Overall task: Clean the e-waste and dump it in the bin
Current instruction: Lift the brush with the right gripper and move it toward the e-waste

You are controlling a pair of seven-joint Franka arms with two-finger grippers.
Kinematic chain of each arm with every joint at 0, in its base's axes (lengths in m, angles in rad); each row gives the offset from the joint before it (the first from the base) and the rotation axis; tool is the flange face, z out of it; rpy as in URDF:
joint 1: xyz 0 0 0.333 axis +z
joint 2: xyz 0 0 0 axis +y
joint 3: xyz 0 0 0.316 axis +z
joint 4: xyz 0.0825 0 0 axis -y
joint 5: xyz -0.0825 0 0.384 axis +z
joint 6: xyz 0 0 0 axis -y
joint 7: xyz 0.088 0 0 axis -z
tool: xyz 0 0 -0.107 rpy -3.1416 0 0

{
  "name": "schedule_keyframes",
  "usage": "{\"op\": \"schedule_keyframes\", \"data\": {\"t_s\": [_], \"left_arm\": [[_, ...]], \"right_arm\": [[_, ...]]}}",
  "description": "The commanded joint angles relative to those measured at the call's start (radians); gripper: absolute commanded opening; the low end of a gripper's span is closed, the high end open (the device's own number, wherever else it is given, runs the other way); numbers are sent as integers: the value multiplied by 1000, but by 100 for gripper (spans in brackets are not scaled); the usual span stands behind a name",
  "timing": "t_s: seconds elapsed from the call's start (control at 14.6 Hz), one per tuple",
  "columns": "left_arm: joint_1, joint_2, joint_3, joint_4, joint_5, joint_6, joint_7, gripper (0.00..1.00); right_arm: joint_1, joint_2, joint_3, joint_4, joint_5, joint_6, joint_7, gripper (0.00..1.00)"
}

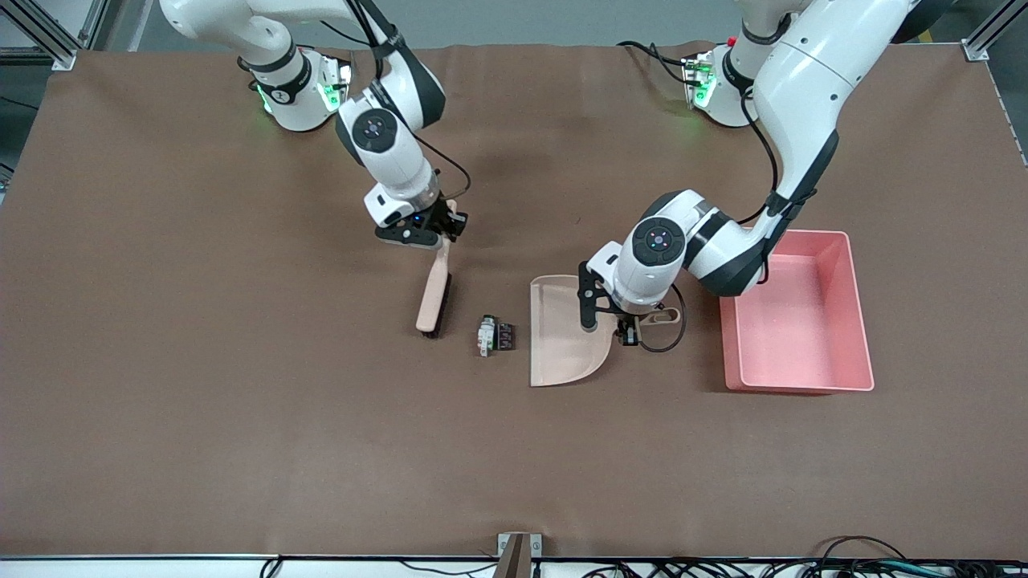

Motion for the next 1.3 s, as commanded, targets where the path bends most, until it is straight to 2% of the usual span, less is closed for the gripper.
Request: {"op": "schedule_keyframes", "data": {"t_s": [0.0,0.34,0.75,1.09,1.23], "left_arm": [[-17,21,1,39,21,-19,-21,4],[-29,35,1,51,21,-19,-21,4],[-29,46,3,67,21,-19,-21,4],[-28,49,3,68,19,-19,-23,4],[-28,49,3,68,19,-19,-23,4]], "right_arm": [[22,83,-15,103,12,-21,43,0],[54,151,-16,190,11,-29,55,0],[72,211,-18,354,6,-173,57,0],[74,257,-16,434,-11,-233,58,0],[91,291,-16,504,-11,-290,61,0]]}}
